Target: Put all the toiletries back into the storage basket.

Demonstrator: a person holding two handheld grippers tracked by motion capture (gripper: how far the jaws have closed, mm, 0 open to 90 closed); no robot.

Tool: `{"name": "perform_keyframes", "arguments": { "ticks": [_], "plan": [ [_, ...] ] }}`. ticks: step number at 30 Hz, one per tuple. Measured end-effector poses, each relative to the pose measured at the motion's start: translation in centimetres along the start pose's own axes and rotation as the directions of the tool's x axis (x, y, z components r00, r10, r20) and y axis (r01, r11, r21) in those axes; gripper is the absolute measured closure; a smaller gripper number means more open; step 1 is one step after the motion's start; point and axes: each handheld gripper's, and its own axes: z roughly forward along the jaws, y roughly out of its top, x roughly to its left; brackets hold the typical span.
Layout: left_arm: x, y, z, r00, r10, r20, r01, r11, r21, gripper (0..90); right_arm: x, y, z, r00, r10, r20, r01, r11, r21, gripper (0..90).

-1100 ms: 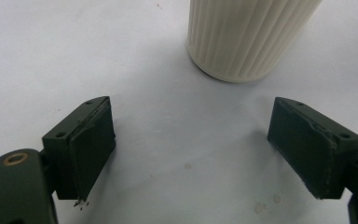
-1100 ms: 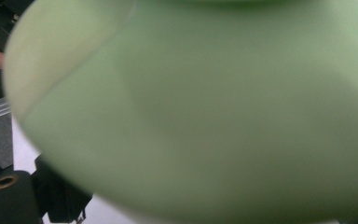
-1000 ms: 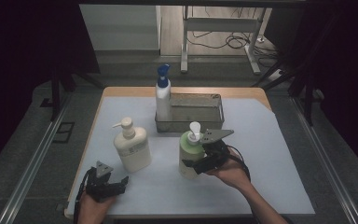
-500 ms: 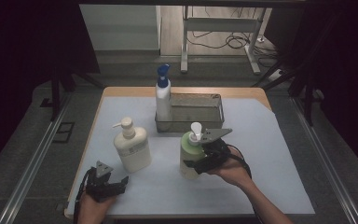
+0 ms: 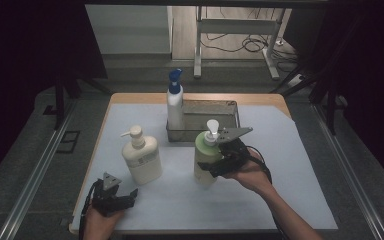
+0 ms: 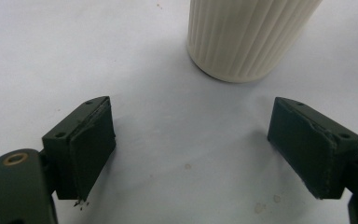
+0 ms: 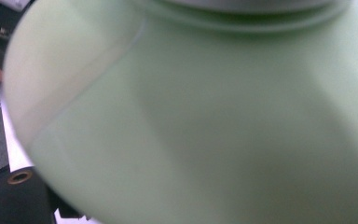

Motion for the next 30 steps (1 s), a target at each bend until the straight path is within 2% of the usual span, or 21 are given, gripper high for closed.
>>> {"name": "perform_keyframes", "arguments": {
  "ticks": [15, 30],
  "plan": [
    [0.0, 0.0, 0.0, 1.0, 0.0, 0.0, 0.0, 1.0, 0.0, 14.7, -1.7, 3.7, -0.9, 0.9989, 0.013, 0.046, -0.012, 1.0, -0.027, 12.4],
    [0.0, 0.0, 0.0, 1.0, -0.001, 0.002, 0.001, 1.0, 0.0, 14.7, -3.2, 6.3, -0.2, 0.9958, 0.027, 0.087, -0.024, 0.999, -0.034, 12.4]
  ]
}}
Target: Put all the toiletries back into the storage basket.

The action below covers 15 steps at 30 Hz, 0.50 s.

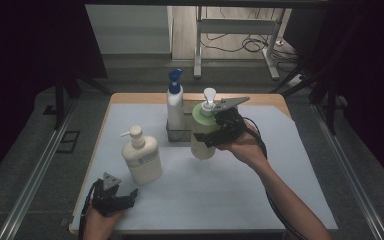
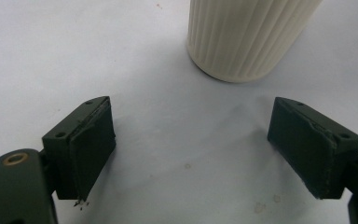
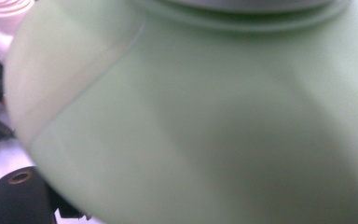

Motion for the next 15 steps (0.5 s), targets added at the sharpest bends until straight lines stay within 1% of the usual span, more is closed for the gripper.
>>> {"name": "perform_keyframes", "arguments": {
  "ticks": [5, 10, 11, 14, 15],
  "plan": [
    [0.0, 0.0, 0.0, 1.0, -0.001, 0.0, 0.001, 1.0, 0.0, 14.7, -0.7, 1.1, 0.3, 0.9997, 0.011, 0.021, -0.01, 1.0, -0.007, 12.4],
    [0.0, 0.0, 0.0, 1.0, 0.0, 0.0, 0.0, 1.0, 0.0, 14.7, -1.0, 1.9, 0.4, 0.9991, 0.013, 0.039, -0.012, 1.0, -0.01, 12.5],
    [0.0, 0.0, 0.0, 1.0, -0.001, 0.0, 0.001, 1.0, 0.0, 14.7, -1.2, 2.2, 0.6, 0.9987, 0.011, 0.049, -0.011, 1.0, -0.012, 12.5],
    [0.0, 0.0, 0.0, 1.0, 0.0, -0.001, 0.0, 1.0, 0.0, 14.7, -1.3, 2.4, 0.7, 0.9983, 0.014, 0.056, -0.013, 1.0, -0.011, 12.5],
    [0.0, 0.0, 0.0, 1.0, 0.0, 0.0, 0.0, 1.0, 0.0, 14.7, -1.6, 2.6, 0.9, 0.9977, 0.018, 0.065, -0.017, 1.0, -0.012, 12.5]
  ]
}}
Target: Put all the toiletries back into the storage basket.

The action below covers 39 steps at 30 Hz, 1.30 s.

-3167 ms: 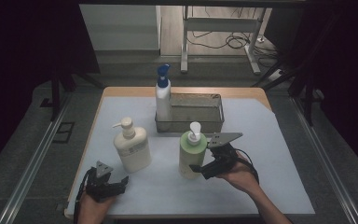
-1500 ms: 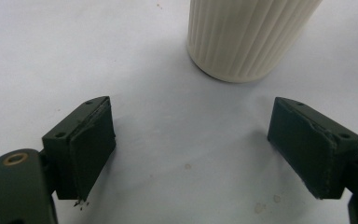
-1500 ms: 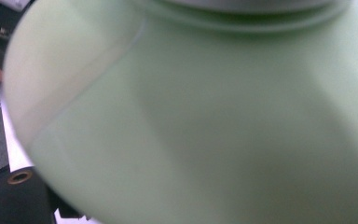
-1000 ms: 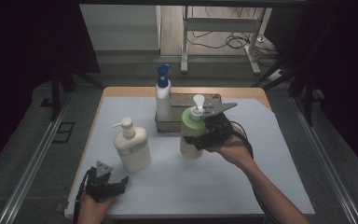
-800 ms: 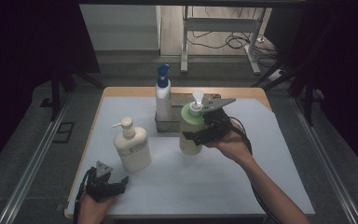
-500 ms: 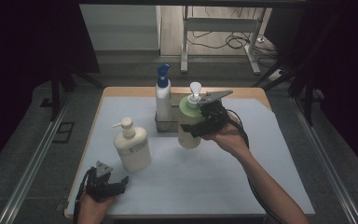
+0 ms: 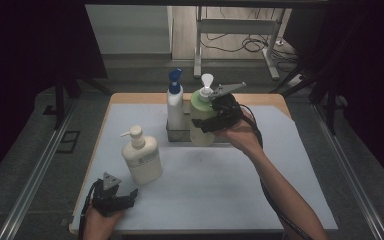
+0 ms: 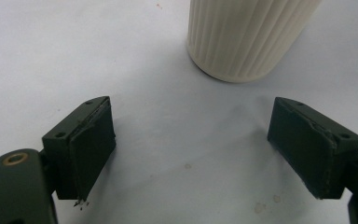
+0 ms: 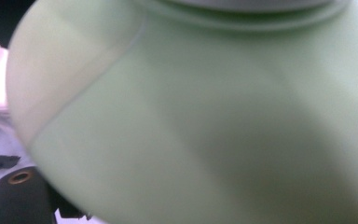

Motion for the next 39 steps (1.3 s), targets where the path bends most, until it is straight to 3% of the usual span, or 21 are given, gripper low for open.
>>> {"name": "perform_keyframes", "arguments": {
  "ticks": [39],
  "plan": [
    [0.0, 0.0, 0.0, 1.0, -0.004, 0.0, 0.004, 1.0, 0.002, 14.6, -3.8, 2.1, 4.4, 0.9883, 0.075, 0.133, -0.075, 0.997, -0.005, 12.6]
  ]
}}
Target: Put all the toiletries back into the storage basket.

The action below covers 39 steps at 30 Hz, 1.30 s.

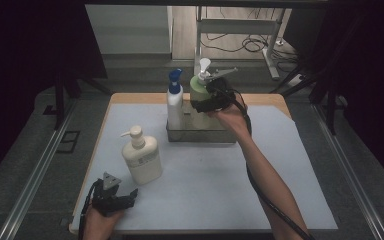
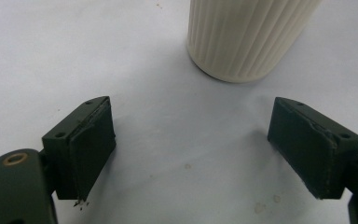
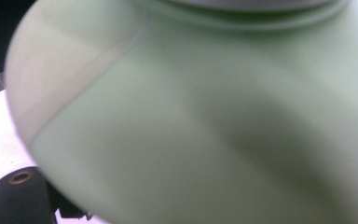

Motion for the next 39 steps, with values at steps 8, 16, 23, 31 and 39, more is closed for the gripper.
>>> {"name": "perform_keyframes", "arguments": {
  "ticks": [8, 16, 23, 31, 39],
  "plan": [
    [0.0, 0.0, 0.0, 1.0, 0.0, 0.0, 0.0, 1.0, 0.0, 14.6, -0.6, -0.3, 1.2, 0.9996, 0.019, 0.021, -0.02, 1.0, 0.008, 12.6],
    [0.0, 0.0, 0.0, 1.0, 0.0, 0.0, 0.0, 1.0, 0.0, 14.6, -0.6, -1.2, 2.5, 0.9997, 0.005, 0.025, -0.005, 1.0, 0.03, 12.6],
    [0.0, 0.0, 0.0, 1.0, 0.0, 0.0, 0.0, 1.0, 0.0, 14.6, -0.5, -1.8, 3.1, 0.9999, -0.001, 0.015, 0.0, 0.999, 0.048, 12.6],
    [0.0, 0.0, 0.0, 1.0, 0.0, 0.001, 0.0, 1.0, 0.0, 14.6, -0.7, -2.6, 3.8, 1.0, 0.007, -0.006, -0.007, 0.997, 0.074, 12.7],
    [0.0, 0.0, 0.0, 1.0, 0.0, 0.0, 0.0, 1.0, 0.001, 14.6, -0.8, -3.2, 4.3, 0.9998, 0.008, -0.017, -0.006, 0.995, 0.099, 12.8]
  ]
}}
